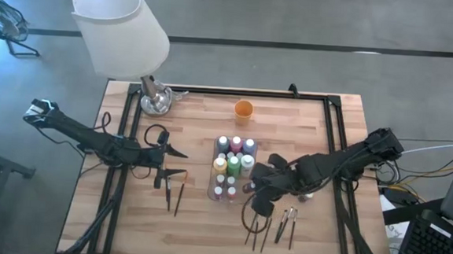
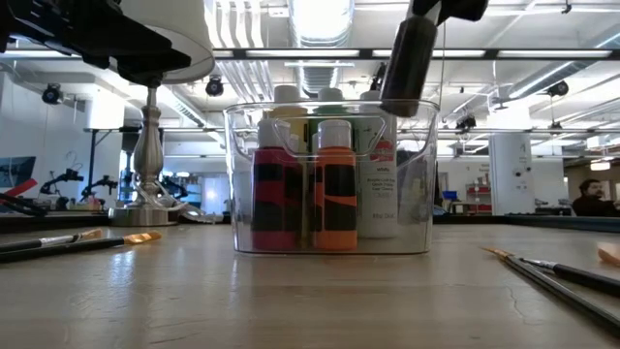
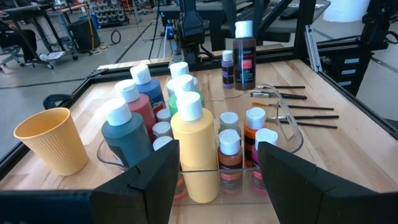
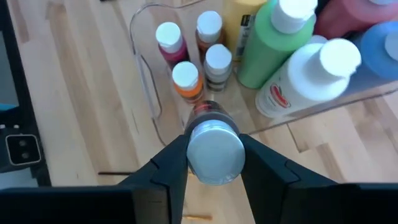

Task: Pick & Place Paint Supplies
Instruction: Put the black paint bottle into the transparent bin

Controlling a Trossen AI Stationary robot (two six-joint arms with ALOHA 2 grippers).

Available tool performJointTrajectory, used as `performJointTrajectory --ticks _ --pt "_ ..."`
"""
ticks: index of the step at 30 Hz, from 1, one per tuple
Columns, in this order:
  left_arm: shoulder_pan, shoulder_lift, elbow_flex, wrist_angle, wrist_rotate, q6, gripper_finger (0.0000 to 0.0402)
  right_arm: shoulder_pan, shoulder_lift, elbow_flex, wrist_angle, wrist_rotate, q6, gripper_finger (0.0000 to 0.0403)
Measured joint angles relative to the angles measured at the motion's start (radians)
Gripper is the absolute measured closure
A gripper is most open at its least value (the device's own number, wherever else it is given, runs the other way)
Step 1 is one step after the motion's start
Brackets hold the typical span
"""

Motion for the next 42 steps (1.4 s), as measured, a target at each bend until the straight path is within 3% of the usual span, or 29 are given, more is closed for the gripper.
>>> performJointTrajectory --ticks 11,23,42 --pt "0.000 0.000 0.000 0.000 0.000 0.000 0.0179 -0.028 0.013 -0.007 0.074 0.008 -0.057 0.0280" --pt "0.000 0.000 0.000 -0.001 0.000 0.000 0.0179 -0.068 0.114 -0.012 0.071 0.004 -0.118 0.0277" --pt "0.000 0.000 0.000 -0.002 0.000 0.000 0.0179 -0.137 0.241 -0.051 0.141 -0.092 -0.174 0.0288"
